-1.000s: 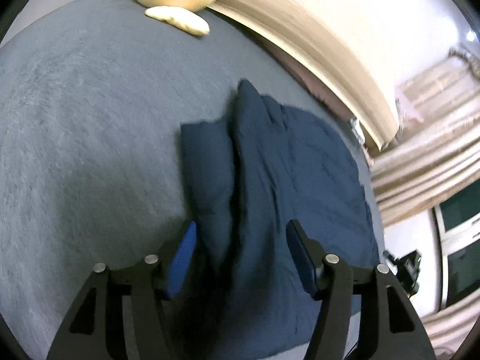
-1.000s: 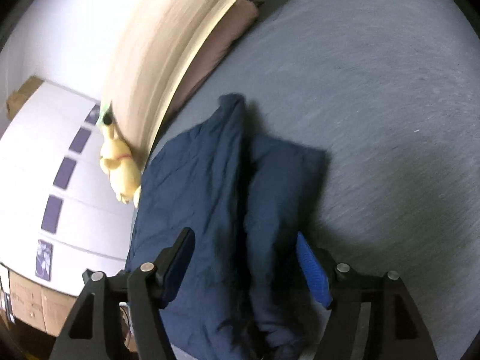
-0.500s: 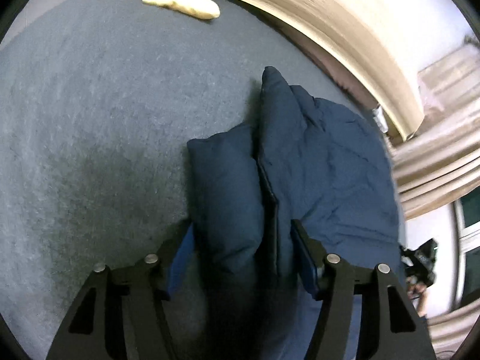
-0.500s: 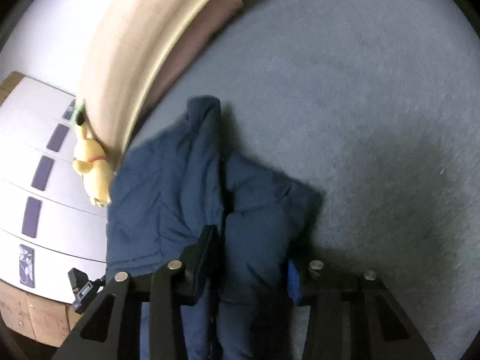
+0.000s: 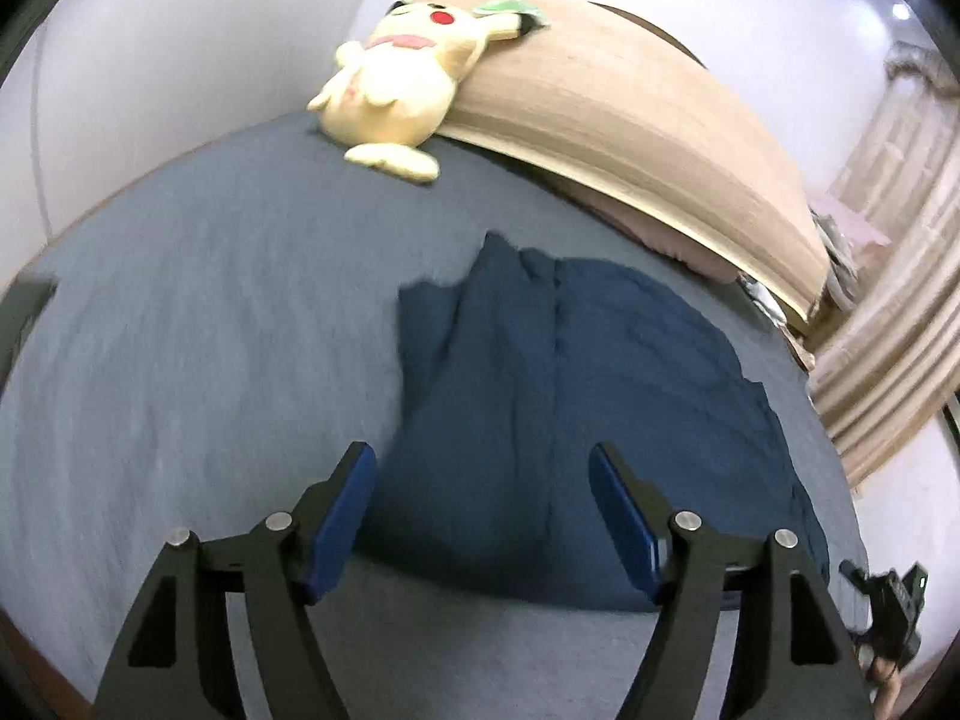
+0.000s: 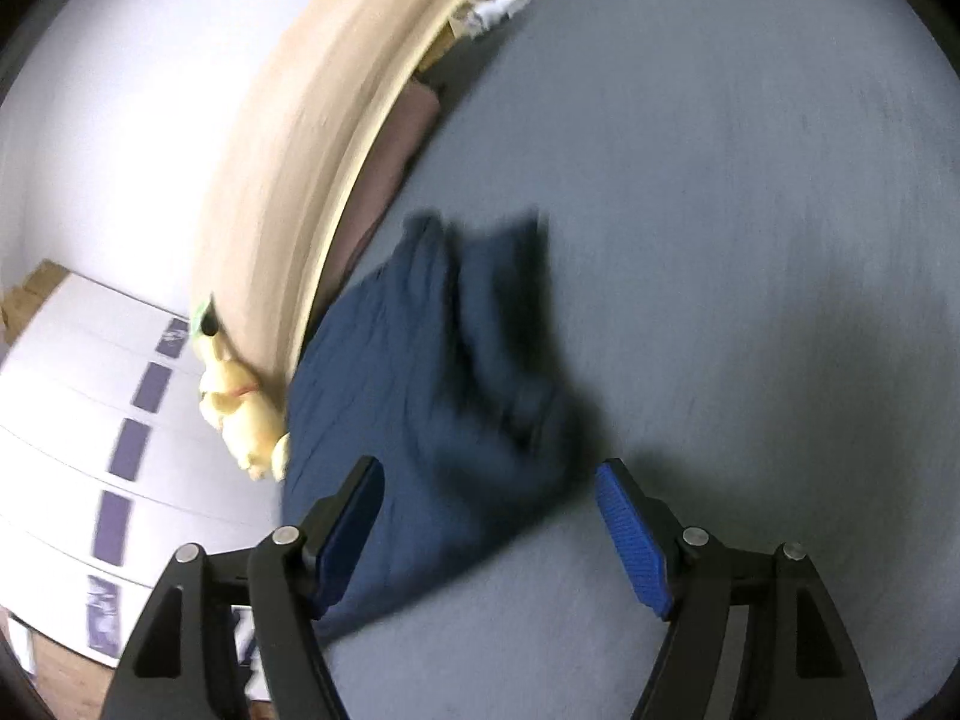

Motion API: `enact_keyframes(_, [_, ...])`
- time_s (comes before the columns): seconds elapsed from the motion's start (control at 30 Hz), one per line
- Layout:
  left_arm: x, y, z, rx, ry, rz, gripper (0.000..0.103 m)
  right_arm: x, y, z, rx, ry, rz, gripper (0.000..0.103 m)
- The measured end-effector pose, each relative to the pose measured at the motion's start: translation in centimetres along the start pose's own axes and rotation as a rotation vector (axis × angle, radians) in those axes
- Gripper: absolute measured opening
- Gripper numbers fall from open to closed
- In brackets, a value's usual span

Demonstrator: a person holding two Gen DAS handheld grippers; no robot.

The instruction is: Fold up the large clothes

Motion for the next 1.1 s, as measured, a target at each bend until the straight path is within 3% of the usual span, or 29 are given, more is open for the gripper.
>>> enact_keyframes(0.13, [1.8, -2.9, 1.9, -0.022, 0.17, 0.075, 0.075, 0.6, -2.7, 0.1, -0.053, -0.108, 0.019, 0.076])
enact_keyframes(0.23, [1.7, -3.5, 2.7, 0.007, 0.239, 0.072, 0.075, 0.7, -4.3, 0.4, -0.098, -0.156, 0.025, 0.076])
enact_keyframes(0.27, [1.7, -3.7, 2.9, 0.002, 0.244, 0.082, 0.059, 0.6, -4.7, 0.8, -0.092, -0.118, 0.014, 0.06])
enact_keyframes(0.3, [1.8, -4.1, 3.3, -0.025, 0.231, 0.104, 0.032, 0.6, -4.9, 0.6, -0.051, -0.097, 0.013, 0.042])
enact_keyframes(0.43, [2.5, -4.8, 3.7, -0.04, 0.172, 0.146, 0.028, 1.2, -6.1, 0.1, 0.009, -0.007, 0.038, 0.038])
enact_keyframes(0.47, [2.5, -4.7, 3.5, -0.05, 0.153, 0.151, 0.029, 1.3, -6.2, 0.0, 0.001, -0.013, 0.051, 0.038])
enact_keyframes(0.53, [1.9, -4.1, 3.4, -0.038, 0.155, 0.161, 0.031, 0.9, -6.0, 0.0, -0.002, -0.022, 0.057, 0.055])
enact_keyframes(0.57, [1.3, -3.4, 3.5, -0.012, 0.176, 0.162, 0.036, 0.6, -5.3, 0.1, -0.002, -0.011, 0.05, 0.071])
enact_keyframes(0.6, [0.5, -3.1, 3.8, 0.014, 0.189, 0.155, 0.044, 0.2, -4.1, 0.5, -0.019, 0.009, 0.033, 0.078])
enact_keyframes(0.63, [-0.5, -2.3, 4.0, 0.056, 0.198, 0.135, 0.051, 0.0, -3.2, 0.7, -0.028, 0.023, 0.021, 0.078])
enact_keyframes(0.67, [-1.7, -1.5, 4.4, 0.082, 0.191, 0.1, 0.071, -0.5, -2.1, 0.7, -0.031, 0.043, 0.013, 0.078])
enact_keyframes(0.7, [-2.6, -1.0, 4.9, 0.086, 0.183, 0.076, 0.085, -1.1, -1.3, 0.5, -0.031, 0.053, 0.009, 0.079])
enact_keyframes(0.77, [-4.5, -1.1, 5.8, 0.084, 0.154, 0.043, 0.087, -2.7, 0.1, 0.0, -0.014, 0.074, -0.013, 0.082])
enact_keyframes(0.87, [-6.2, -5.1, 6.4, 0.194, 0.171, 0.155, 0.087, -5.4, -0.5, -0.3, -0.003, 0.109, 0.003, 0.083])
enact_keyframes(1.0, [-5.8, -9.8, 5.6, 0.346, 0.245, 0.31, 0.087, -8.2, -5.3, 0.3, -0.072, 0.113, 0.132, 0.083])
enact_keyframes(1.1, [-5.7, -12.3, 5.3, 0.381, 0.256, 0.369, 0.087, -8.8, -8.6, 1.1, -0.085, 0.131, 0.198, 0.083])
Point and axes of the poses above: each gripper's, at about its wrist camera, not at the fingertips, and y roughly against the way its jaws point, z to its left, x to its underside, the point moved 6 cm from there along -y, roughly the way its jaws point, and after that the axes turned 4 degrees about x, right-handed, at the moved point
